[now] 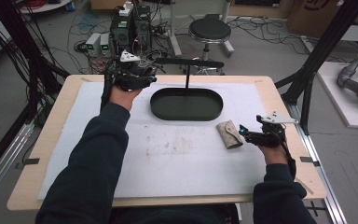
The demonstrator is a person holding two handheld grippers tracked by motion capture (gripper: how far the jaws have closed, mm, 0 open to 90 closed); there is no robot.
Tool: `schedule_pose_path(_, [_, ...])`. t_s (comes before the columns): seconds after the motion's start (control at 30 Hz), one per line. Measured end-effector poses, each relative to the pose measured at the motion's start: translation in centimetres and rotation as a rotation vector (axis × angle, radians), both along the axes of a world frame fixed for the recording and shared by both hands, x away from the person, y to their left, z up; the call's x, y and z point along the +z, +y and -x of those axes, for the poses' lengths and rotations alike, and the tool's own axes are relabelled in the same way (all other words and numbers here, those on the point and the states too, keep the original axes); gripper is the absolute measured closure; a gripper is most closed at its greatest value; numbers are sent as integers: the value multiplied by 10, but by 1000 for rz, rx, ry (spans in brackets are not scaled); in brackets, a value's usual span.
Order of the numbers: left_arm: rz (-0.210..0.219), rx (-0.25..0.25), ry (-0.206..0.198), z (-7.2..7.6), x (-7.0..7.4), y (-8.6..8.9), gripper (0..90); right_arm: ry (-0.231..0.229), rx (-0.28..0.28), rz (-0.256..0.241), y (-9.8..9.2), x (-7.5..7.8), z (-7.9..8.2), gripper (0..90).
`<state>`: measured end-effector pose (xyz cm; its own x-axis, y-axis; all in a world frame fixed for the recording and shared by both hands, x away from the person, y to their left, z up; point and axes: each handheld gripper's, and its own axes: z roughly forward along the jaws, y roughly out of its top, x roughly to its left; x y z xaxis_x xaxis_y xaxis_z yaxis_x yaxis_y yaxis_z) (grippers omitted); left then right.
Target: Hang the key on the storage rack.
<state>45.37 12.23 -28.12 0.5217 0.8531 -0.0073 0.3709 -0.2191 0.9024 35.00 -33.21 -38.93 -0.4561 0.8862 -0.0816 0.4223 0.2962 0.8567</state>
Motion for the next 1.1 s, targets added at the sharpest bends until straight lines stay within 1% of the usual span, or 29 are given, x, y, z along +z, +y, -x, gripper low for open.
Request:
schedule_pose_path(0.13, [8,0,5,-4,2,-2,483,2,-5,-3,-2,0,1,200])
schedule_pose_path(0.3, [23,3,-9,-7,8,-5,483,-1,-4,-1,-1,0,1,200])
schedule_pose_path(0.5, [31,8,-10,-11,12,-7,483,0,-4,-4,-3,0,2,201])
schedule_pose_path(0.67, [40,12,-19,-11,15,-6,483,2,-4,-5,-3,-1,2,200])
schedule_pose_path(0.8, [32,28,-21,-14,16,-7,483,-1,-2,-6,-3,0,3,200])
schedule_pose_path(0.93, [54,36,-17,-20,16,-9,483,-1,-3,-5,-3,1,3,200])
schedule_pose_path(0.97, [53,37,-16,-21,16,-9,483,-1,-3,-5,-3,1,3,200])
schedule_pose_path(1.03, [48,51,-14,-23,15,-11,482,-1,-5,-7,-4,0,3,201])
schedule_pose_path(1.1, [46,78,-7,-26,12,-9,482,-1,-7,-9,-4,0,3,200])
